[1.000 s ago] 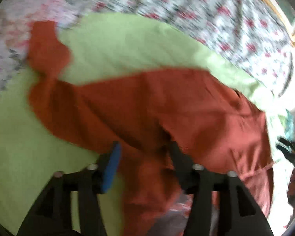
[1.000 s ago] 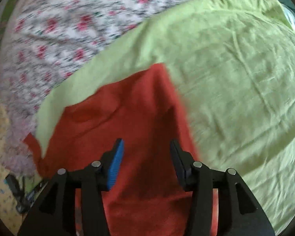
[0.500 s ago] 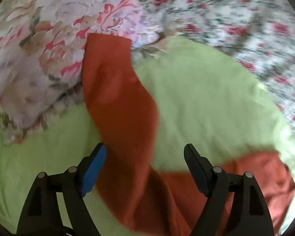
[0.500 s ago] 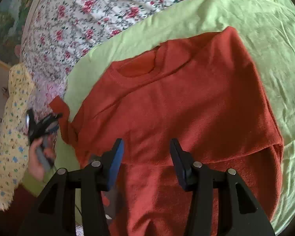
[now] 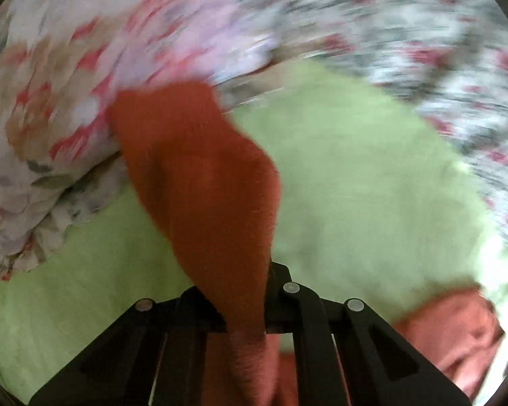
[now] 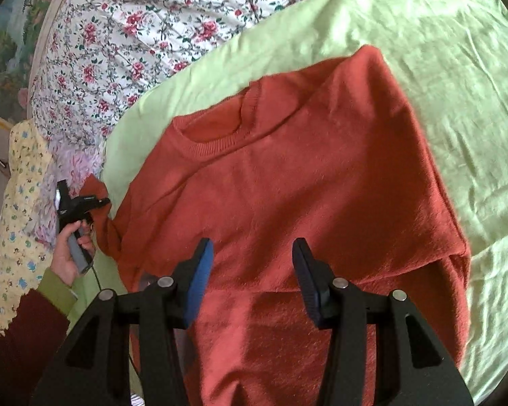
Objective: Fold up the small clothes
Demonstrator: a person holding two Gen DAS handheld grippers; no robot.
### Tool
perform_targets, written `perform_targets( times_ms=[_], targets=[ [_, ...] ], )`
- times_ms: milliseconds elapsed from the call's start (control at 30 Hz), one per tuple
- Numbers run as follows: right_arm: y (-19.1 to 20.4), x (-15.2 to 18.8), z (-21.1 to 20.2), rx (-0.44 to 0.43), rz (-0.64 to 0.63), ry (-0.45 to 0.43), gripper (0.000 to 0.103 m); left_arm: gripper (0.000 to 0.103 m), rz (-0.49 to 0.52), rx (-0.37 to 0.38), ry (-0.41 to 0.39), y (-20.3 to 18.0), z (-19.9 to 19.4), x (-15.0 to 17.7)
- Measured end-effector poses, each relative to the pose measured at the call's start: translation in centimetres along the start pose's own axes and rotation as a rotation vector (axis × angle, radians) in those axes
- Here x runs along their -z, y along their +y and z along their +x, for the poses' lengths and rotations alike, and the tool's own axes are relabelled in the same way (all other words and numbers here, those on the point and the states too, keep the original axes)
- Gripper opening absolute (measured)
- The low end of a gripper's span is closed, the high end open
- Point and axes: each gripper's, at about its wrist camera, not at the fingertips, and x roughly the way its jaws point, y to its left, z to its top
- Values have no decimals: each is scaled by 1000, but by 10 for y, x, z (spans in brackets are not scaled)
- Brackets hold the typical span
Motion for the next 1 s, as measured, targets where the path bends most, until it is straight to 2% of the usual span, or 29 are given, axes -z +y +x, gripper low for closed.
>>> perform_targets(
  times_ms=[100,233,367,500,567,733,867,967,1000],
  targets=[
    [4,-1,-7,-4,-6,-22,50,6,95,156,-70,-39,-45,12],
    [9,2,-20,-16,10,-48,50,6,228,325,-83,-107,-90,47],
    [12,8,-36,-19,25,-76,50,6,379,469,-57,-184,-123,114],
    [5,18,-56,-4,48,-121,50,6,540,549,-10,-254,-132,180],
    [-5,23,-68,11,79,-147,50,6,611,558,15,-285,-126,213],
    [-35,35,-98,66,158,-205,50,13,783,493,109,-335,-85,273],
    [-51,44,-105,81,197,-205,50,31,858,439,175,-343,-65,298],
    [-57,48,-101,76,218,-192,50,53,882,437,167,-329,-76,307],
    [-58,49,-99,72,223,-187,50,58,885,439,158,-324,-81,307]
  ],
)
